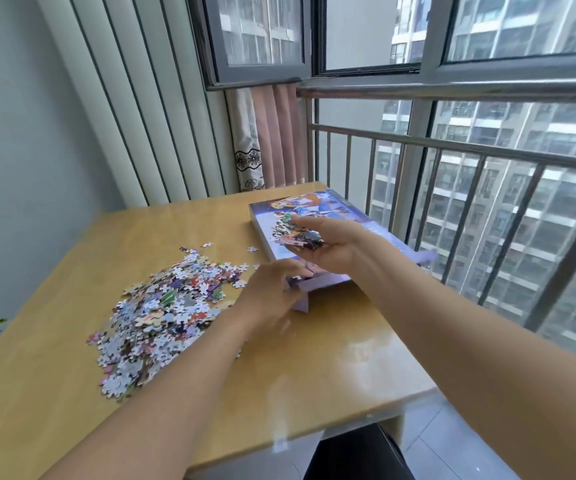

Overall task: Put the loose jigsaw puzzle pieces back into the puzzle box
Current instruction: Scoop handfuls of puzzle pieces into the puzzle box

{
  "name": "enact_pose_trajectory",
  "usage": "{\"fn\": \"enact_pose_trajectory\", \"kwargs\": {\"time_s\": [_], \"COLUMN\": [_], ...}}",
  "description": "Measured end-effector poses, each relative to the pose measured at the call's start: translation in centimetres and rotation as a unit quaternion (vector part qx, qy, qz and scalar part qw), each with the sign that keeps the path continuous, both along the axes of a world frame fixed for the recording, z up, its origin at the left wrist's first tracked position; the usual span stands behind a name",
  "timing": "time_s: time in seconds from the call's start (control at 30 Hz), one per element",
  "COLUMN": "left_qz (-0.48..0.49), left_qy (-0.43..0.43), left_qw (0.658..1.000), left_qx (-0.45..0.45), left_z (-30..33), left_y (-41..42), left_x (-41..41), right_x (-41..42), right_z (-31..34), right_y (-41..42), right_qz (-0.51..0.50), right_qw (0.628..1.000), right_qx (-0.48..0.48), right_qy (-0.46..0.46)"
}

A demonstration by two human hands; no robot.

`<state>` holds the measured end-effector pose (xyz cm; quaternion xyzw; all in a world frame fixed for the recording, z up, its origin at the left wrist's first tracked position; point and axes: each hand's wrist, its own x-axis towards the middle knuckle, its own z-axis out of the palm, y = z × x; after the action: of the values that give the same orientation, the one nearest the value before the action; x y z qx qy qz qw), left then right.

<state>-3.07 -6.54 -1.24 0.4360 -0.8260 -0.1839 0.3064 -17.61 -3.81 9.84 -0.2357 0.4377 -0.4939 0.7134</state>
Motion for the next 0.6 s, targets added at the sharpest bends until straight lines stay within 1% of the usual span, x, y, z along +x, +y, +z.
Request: {"fn": "enact_pose_trajectory", "kwargs": {"time_s": [0.13,0.23,0.33,0.4,0.53,0.6], "left_qz": [0.073,0.118,0.165,0.173,0.161,0.167], "left_qy": [0.074,0.117,0.11,0.096,0.168,0.181], "left_qw": [0.994,0.985,0.976,0.976,0.968,0.965], "left_qx": [0.014,0.041,0.087,0.089,0.093,0.094], "left_z": [1.2,2.3,3.6,4.6,6.4,7.1], "left_y": [0.3,-0.2,-1.1,-1.6,-1.9,-2.1], "left_x": [-0.4,-0.6,-0.2,-0.1,0.1,0.2], "right_x": [-0.3,0.0,-0.1,-0.7,-2.3,-3.0], "right_z": [0.1,0.5,0.1,-0.9,-3.3,-3.5], "right_y": [0.5,1.5,2.8,3.3,3.9,3.6], "right_qz": [-0.006,-0.004,0.007,0.003,-0.033,-0.054], "right_qw": [1.0,0.999,0.998,0.998,0.999,0.998], "right_qx": [-0.005,-0.03,-0.04,-0.033,0.001,0.019], "right_qy": [-0.03,-0.025,-0.053,-0.054,-0.024,-0.017]}}
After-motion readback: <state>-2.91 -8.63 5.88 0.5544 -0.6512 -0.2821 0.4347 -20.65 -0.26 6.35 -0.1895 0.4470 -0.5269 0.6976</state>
